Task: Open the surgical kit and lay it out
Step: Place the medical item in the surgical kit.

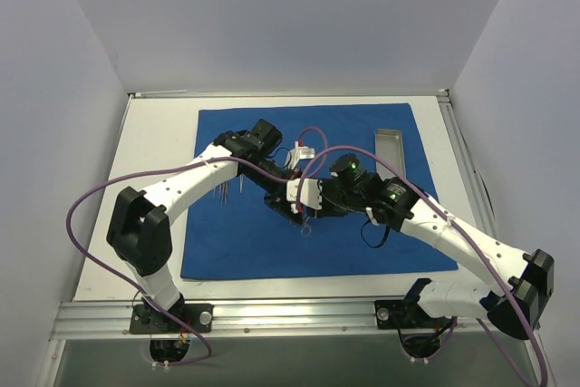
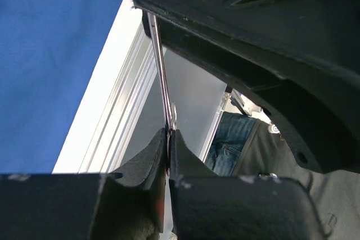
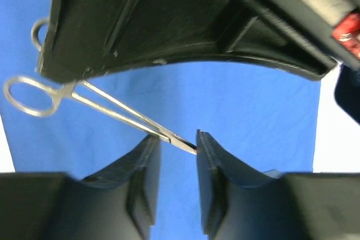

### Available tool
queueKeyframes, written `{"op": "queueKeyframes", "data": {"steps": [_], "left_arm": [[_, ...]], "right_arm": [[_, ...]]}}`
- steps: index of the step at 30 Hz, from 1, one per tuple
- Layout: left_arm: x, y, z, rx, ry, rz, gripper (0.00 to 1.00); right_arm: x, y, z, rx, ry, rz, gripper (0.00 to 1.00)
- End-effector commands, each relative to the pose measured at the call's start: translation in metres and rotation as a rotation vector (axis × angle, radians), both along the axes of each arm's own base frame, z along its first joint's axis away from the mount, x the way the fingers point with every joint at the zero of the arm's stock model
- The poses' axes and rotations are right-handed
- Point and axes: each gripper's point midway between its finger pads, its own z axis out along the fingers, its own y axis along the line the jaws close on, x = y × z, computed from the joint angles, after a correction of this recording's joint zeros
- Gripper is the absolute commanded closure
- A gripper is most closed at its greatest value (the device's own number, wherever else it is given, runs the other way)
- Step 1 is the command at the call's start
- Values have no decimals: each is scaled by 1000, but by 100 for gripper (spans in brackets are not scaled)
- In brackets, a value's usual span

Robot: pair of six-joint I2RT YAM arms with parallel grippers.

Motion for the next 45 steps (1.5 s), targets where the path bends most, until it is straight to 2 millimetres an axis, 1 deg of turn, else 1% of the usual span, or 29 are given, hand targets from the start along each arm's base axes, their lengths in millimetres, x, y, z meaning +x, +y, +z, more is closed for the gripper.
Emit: {"op": "queueKeyframes", "data": {"steps": [1,3,5,6,7,9,12,13,14,16,17,20,21,22,23,24,25,29,30,31,33,34,35,36,37,41,42,44,45], "left_arm": [[-3,-12,23,-112,-50,-64,90],[-2,-12,22,-108,-60,-65,89],[-1,-12,20,-104,-58,-71,87],[0,-13,20,-104,-58,-72,85],[0,-13,18,-99,-58,-74,84],[4,-13,15,-87,-72,-68,82],[12,-13,13,-79,-92,-58,70],[15,-12,11,-67,-111,-50,61],[19,-11,10,-62,-122,-43,57],[28,-9,12,-67,-132,-23,51],[32,-8,13,-64,-144,-13,43],[43,-3,15,-63,-158,11,35],[48,-1,15,-58,-168,25,18],[51,2,16,-58,-173,36,17],[61,8,18,-66,-175,71,15],[66,11,20,-71,-174,96,6],[72,15,22,-73,-186,118,6],[111,47,21,-1,-225,314,6],[128,63,22,21,-239,403,6],[137,75,34,25,-307,479,6],[155,88,41,20,-379,616,6],[162,100,56,42,-474,707,6],[171,100,69,0,-530,752,6],[169,102,67,-5,-512,791,6],[174,107,82,-28,-569,846,6],[172,112,84,9,-556,915,6],[171,111,84,13,-528,926,6],[168,110,79,71,-429,959,6],[166,108,78,87,-384,962,6]], "right_arm": [[4,6,-8,4,-7,-2,76],[6,4,-7,9,-16,-23,88],[6,3,-7,15,-20,-34,91],[6,2,-5,21,-26,-41,96],[6,1,-6,18,-29,-44,99],[5,-2,-5,14,-32,-47,100],[4,-5,-2,15,-36,-49,100],[4,-6,-1,15,-42,-51,100],[3,-8,-1,11,-41,-53,100],[2,-10,2,19,-45,-61,100],[1,-11,2,24,-41,-64,100],[-1,-14,4,23,-27,-74,100],[-2,-15,4,23,-24,-77,100],[-3,-17,3,22,-20,-82,100],[-3,-19,1,20,-17,-89,100],[-4,-21,2,26,-18,-90,100],[-5,-23,0,22,-13,-93,100],[-8,-29,-4,29,12,-135,100],[-8,-31,-3,33,18,-148,100],[-9,-31,-5,39,31,-160,100],[-7,-32,-6,90,63,-246,100],[-4,-33,-8,105,75,-286,100],[3,-33,-5,131,65,-341,100],[6,-32,-7,167,101,-414,100],[8,-31,-6,185,113,-438,100],[25,-22,-2,288,172,-611,100],[34,-22,-3,288,168,-667,100],[41,-19,-2,321,186,-745,100],[48,-22,-3,323,164,-797,100]]}}
